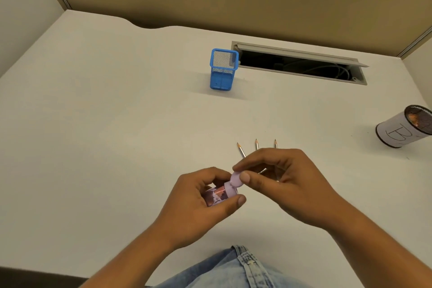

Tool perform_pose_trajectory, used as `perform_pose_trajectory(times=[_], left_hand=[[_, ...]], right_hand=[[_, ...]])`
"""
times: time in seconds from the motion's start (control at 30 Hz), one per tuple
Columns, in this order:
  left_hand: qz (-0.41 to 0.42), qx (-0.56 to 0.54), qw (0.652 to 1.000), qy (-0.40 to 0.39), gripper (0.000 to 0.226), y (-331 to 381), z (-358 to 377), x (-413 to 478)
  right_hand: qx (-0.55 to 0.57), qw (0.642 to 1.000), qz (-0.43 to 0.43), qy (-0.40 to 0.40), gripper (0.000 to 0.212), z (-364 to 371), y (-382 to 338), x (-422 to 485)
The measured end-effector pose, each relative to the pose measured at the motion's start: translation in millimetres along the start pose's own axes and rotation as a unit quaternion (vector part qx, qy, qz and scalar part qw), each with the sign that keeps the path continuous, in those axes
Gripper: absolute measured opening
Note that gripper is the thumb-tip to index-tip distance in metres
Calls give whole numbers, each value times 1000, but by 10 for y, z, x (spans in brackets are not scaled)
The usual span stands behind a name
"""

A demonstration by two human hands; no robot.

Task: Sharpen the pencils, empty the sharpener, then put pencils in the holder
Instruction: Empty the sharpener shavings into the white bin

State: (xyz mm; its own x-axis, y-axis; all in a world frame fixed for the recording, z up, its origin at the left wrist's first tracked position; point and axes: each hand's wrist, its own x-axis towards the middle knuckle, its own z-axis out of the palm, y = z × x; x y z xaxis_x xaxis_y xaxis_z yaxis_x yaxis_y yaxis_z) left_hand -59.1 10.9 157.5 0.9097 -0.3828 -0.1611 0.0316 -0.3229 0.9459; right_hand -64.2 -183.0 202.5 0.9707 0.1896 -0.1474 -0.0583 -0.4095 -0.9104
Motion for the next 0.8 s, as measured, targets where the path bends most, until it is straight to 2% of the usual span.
perform_pose_trajectory(times=[0.3, 0.43, 0.57, 0.73, 0.8], left_hand=[[-20, -104, 994, -28, 20, 51, -120, 71], [-37, -154, 985, -65, 29, 96, -224, 87], [-37, -141, 984, -102, 34, 71, -320, 141], [-20, -103, 986, -130, 26, 126, -411, 238], [-26, -112, 984, -134, 40, 155, -417, 269]], right_hand=[[14, 999, 29, 11, 8, 93, -27, -83], [18, 999, 27, 14, 14, 162, -68, -51], [47, 999, 23, 12, 15, 237, -98, -24], [73, 996, 31, 35, 10, 294, -57, 25], [69, 997, 27, 30, 12, 285, -69, 30]])
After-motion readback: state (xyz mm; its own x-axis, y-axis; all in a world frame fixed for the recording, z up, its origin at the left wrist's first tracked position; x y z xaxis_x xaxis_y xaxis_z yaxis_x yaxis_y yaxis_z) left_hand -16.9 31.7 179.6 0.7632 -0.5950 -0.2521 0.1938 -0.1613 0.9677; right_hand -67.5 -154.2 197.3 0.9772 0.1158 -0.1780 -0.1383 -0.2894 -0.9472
